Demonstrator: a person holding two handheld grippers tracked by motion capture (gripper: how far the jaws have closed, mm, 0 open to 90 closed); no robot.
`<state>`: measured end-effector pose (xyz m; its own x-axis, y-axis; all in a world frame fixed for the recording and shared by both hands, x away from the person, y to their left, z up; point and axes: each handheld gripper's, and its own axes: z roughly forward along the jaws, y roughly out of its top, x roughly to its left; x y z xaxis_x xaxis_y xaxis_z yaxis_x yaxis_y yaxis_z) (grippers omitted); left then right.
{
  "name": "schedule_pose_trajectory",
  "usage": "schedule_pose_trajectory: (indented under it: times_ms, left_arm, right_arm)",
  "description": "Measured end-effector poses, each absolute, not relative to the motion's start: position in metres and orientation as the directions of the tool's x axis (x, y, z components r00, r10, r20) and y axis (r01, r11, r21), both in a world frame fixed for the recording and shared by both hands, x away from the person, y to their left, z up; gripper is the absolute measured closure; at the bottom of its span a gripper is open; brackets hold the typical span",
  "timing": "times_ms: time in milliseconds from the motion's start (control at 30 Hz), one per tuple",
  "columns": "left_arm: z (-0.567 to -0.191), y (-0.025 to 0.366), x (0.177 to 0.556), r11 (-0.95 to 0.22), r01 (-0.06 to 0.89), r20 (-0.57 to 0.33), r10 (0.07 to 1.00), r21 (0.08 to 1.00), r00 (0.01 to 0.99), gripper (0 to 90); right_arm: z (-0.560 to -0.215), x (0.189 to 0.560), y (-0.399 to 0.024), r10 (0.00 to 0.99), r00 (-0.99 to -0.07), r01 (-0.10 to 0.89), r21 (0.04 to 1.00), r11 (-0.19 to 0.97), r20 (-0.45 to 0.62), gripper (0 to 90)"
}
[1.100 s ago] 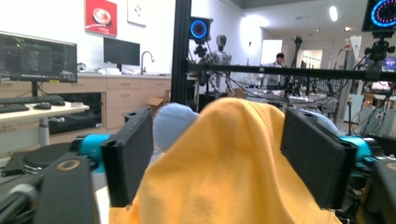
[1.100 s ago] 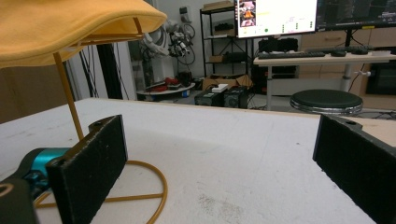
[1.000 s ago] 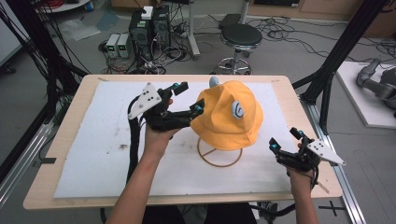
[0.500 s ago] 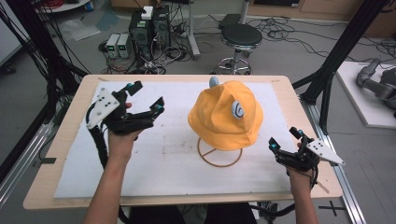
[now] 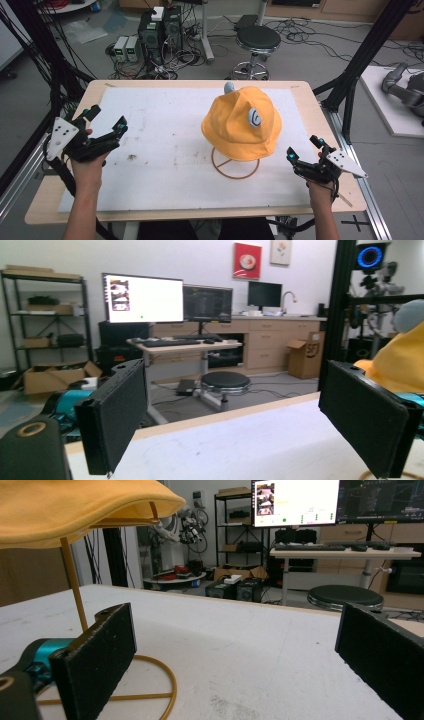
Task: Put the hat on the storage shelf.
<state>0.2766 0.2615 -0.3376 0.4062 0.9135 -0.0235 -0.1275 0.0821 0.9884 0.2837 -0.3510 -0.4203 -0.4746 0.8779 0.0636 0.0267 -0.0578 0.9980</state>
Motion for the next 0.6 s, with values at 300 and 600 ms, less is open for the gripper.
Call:
schedule_pose_trajectory:
  times_ms: [300,600]
  left_arm:
    - [-0.364,0.284,0.262,0.057,-0.115,-0.018,0.95,0.992,0.313,12.7]
    - [-0.387,0.289,0.256,0.031,-0.11,-0.002,0.968,0.993,0.25,12.7]
  right_arm:
    - [-0.42,0.284,-0.35,0.899,-0.439,-0.008,1.0,-0.02,0.014,2.7]
    - [-0.421,0.283,-0.352,0.905,-0.425,0.001,1.0,0.0,0.0,2.7]
